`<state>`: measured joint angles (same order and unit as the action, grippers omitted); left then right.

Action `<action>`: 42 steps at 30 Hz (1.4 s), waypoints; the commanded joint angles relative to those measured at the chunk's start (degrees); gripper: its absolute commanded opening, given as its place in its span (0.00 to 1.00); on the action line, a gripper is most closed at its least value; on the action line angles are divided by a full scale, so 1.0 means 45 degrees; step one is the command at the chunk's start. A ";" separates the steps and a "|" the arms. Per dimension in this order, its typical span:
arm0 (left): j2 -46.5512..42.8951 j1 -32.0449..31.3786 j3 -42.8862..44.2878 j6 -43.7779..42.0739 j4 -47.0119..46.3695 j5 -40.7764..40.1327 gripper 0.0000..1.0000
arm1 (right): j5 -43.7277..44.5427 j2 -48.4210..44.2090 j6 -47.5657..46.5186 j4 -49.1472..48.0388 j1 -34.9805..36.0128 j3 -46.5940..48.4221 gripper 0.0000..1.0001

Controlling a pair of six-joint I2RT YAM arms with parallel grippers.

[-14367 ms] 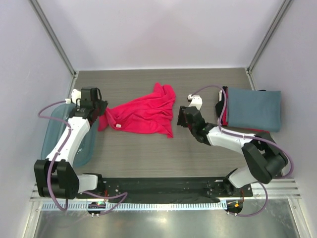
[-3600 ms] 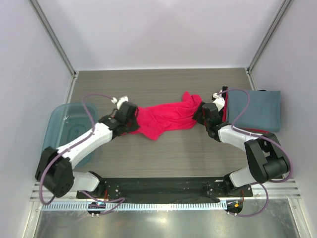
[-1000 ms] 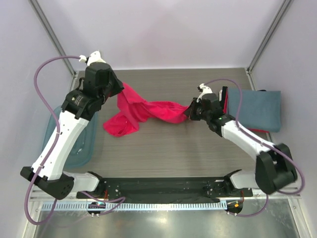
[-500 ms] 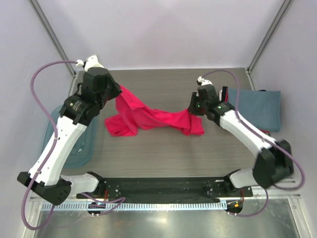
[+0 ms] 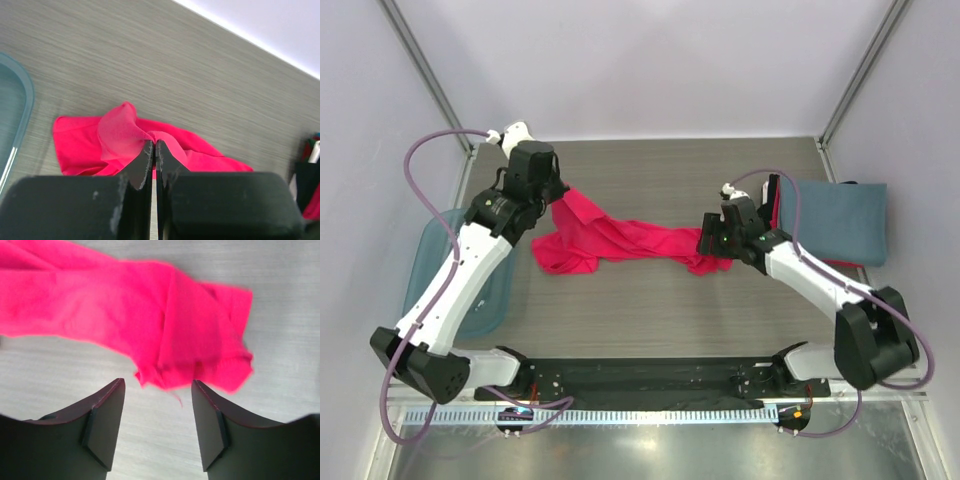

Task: Fold and stack the t-shirts
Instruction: Flatten the tshirt out

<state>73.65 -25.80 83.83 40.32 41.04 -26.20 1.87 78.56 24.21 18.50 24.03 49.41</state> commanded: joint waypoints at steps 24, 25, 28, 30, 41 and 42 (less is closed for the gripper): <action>-0.0955 0.0304 -0.1364 0.0455 -0.1424 -0.0702 0.00 | 0.0015 -0.0486 0.4268 -0.6103 -0.0008 -0.4651 0.53; -0.0956 0.0304 -0.1383 0.0455 -0.1443 -0.0683 0.00 | -0.0005 -0.0409 0.4308 -0.6181 -0.0008 -0.4709 0.53; -0.0936 0.0304 -0.1344 0.0513 -0.1424 -0.0663 0.00 | -0.0142 -0.0272 0.4581 -0.6552 -0.0008 -0.4905 0.53; -0.0936 0.0304 -0.1325 0.0514 -0.1404 -0.0663 0.00 | -0.0181 -0.0174 0.4737 -0.6728 -0.0008 -0.4983 0.51; -0.1112 0.0324 -0.1246 0.0514 -0.1131 -0.0819 0.00 | -0.0082 -0.1714 0.4057 -0.2909 -0.0028 -0.3891 0.09; -0.1131 0.0324 -0.1247 0.0552 -0.1131 -0.0800 0.00 | -0.0180 -0.2200 0.3958 -0.2514 -0.0009 -0.3735 0.08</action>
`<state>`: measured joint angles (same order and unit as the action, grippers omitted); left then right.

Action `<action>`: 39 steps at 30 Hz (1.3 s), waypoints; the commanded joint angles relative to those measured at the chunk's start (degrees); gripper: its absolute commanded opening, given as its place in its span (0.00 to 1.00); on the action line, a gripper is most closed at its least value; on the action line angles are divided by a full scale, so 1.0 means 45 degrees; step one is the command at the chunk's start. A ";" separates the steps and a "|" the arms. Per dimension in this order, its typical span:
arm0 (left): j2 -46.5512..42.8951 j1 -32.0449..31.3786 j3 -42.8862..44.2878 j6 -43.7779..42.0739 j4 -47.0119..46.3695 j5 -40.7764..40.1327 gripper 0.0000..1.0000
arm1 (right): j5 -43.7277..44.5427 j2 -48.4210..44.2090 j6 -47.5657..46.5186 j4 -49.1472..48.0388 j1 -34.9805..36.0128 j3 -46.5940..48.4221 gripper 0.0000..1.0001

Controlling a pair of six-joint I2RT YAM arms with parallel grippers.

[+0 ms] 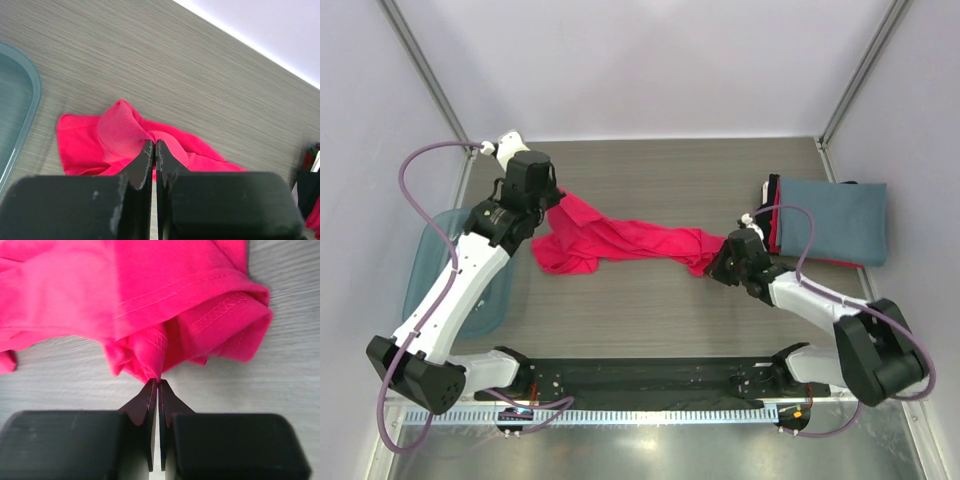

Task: Fold and stack the t-shirts
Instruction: Flatten the tshirt out

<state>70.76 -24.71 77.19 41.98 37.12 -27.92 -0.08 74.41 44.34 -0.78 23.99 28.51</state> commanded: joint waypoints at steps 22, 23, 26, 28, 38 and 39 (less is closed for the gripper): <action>-0.0588 0.0061 0.0347 0.0301 -0.0144 -0.0494 0.00 | -0.0959 -0.3080 -0.0439 0.2167 0.0001 -0.0945 0.55; -0.0549 0.0081 0.0328 0.0282 -0.0144 -0.0494 0.00 | -0.1018 -0.2982 -0.0458 0.1855 0.0001 -0.0945 0.56; -0.0549 0.0061 0.0347 0.0281 -0.0164 -0.0436 0.00 | -0.0960 -0.2553 -0.0536 0.1366 0.0001 -0.0887 0.57; -0.0549 0.0061 0.0328 0.0262 -0.0164 -0.0397 0.00 | -0.0979 -0.1989 -0.0711 0.1169 0.0001 -0.0693 0.59; -0.0549 0.0081 0.0308 0.0164 -0.0222 -0.0455 0.00 | -0.0979 0.0825 -0.0908 0.0231 0.0333 0.0206 0.59; -0.0549 0.0061 0.0308 0.0145 -0.0222 -0.0455 0.00 | -0.0940 0.0943 -0.0869 -0.0117 0.0372 0.0246 0.57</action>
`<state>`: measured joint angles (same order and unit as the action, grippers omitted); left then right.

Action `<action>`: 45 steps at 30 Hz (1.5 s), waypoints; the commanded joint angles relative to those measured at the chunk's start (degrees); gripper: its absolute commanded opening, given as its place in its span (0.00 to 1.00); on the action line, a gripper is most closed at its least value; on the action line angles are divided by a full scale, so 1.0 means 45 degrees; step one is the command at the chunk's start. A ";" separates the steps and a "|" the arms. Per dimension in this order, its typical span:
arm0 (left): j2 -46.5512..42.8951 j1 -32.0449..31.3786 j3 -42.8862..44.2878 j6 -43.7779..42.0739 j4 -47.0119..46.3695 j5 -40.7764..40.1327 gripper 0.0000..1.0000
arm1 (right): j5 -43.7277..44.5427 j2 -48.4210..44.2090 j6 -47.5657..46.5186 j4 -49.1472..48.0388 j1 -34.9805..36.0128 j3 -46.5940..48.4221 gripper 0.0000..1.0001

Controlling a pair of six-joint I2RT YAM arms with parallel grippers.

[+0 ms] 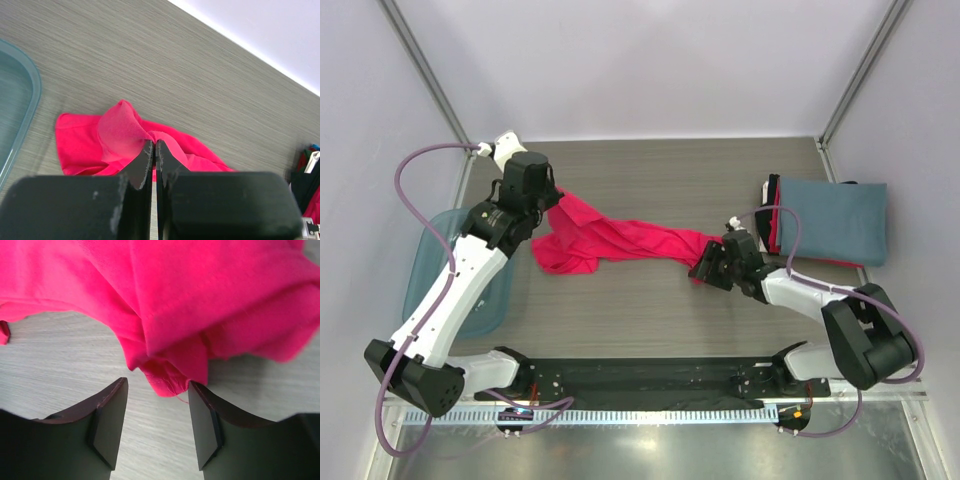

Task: Fold and stack the t-shirts
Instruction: Flatten the tshirt out

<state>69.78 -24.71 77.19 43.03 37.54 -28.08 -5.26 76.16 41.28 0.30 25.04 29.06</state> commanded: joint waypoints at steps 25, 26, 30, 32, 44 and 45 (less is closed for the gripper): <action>-0.0291 0.0081 0.0366 -0.0206 -0.0315 -0.0402 0.00 | 0.3375 -0.2001 -0.1438 0.3584 0.0159 0.1316 0.01; -0.0291 0.0081 0.0367 -0.0206 -0.0315 -0.0402 0.00 | 0.3375 -0.2138 -0.1496 0.4147 0.0140 0.1335 0.01; -0.0330 0.0061 0.0366 -0.0186 -0.0276 -0.0518 0.00 | 0.2986 -0.2841 -0.1633 0.5284 0.0159 0.1297 0.01; -0.0350 0.0081 0.0444 -0.0244 -0.0198 -0.0790 0.00 | 0.2655 -0.3232 -0.1498 0.5849 0.0159 0.1316 0.03; -0.0838 0.1194 0.0643 -0.0012 0.0194 -0.0696 0.00 | 0.3219 -0.2883 -0.0813 0.6459 0.0120 0.1276 0.54; -0.0877 0.1175 0.0466 0.0067 0.0116 -0.0250 0.00 | 0.3180 -0.2882 -0.0813 0.6361 0.0120 0.1238 0.54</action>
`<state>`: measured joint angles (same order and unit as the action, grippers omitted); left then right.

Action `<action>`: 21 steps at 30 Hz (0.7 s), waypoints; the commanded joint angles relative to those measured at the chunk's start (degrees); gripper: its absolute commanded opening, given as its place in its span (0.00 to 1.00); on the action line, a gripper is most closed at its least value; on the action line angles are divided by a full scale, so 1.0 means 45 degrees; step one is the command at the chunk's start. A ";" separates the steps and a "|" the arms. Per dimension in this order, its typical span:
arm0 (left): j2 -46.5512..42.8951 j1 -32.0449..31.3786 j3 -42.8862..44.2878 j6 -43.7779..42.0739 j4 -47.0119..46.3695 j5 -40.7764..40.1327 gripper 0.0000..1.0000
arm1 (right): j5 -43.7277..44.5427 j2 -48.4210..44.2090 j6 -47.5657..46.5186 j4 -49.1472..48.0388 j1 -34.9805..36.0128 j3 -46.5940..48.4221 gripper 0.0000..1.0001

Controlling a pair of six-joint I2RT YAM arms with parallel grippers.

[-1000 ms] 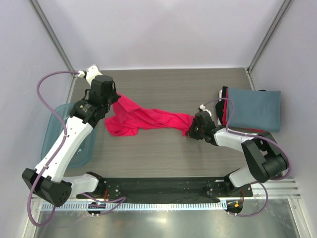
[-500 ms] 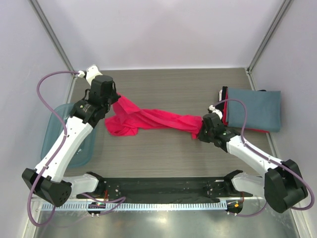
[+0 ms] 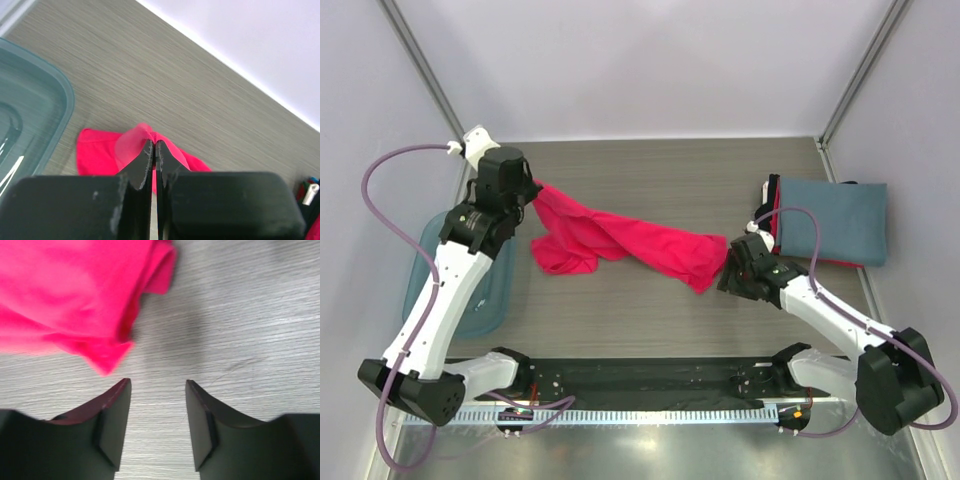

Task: Fold and stack the t-shirts
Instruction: Flatten the tshirt out

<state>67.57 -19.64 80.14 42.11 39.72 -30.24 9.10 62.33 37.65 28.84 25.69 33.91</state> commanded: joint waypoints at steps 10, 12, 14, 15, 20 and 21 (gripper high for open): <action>-0.0387 0.0067 -0.1012 0.0389 -0.0839 0.0470 0.00 | -0.3252 -0.0472 0.0324 -0.2619 -0.0007 -0.0973 0.57; -0.0387 0.0048 -0.0934 0.0389 -0.0839 0.0431 0.00 | -0.3390 -0.0316 0.0713 -0.2776 0.0032 -0.1031 0.57; -0.0367 0.0048 -0.0855 0.0369 -0.0859 0.0431 0.00 | -0.3449 -0.0217 0.1007 -0.3049 0.0110 -0.1187 0.56; -0.0348 0.0048 -0.0836 0.0350 -0.0859 0.0431 0.00 | -0.3178 -0.0179 0.1434 -0.3127 0.0343 -0.1227 0.55; -0.0348 0.0048 -0.0894 0.0408 -0.0976 0.0431 0.00 | -0.2160 0.0404 0.2745 -0.3576 0.1146 -0.1364 0.56; -0.0348 0.0067 -0.0914 0.0408 -0.0976 0.0450 0.00 | -0.2140 0.0601 0.2882 -0.3654 0.1204 -0.1345 0.56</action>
<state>66.43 -19.59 74.43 43.31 38.35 -27.59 -2.61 62.72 45.60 16.01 30.02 28.16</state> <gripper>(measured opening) 0.006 0.563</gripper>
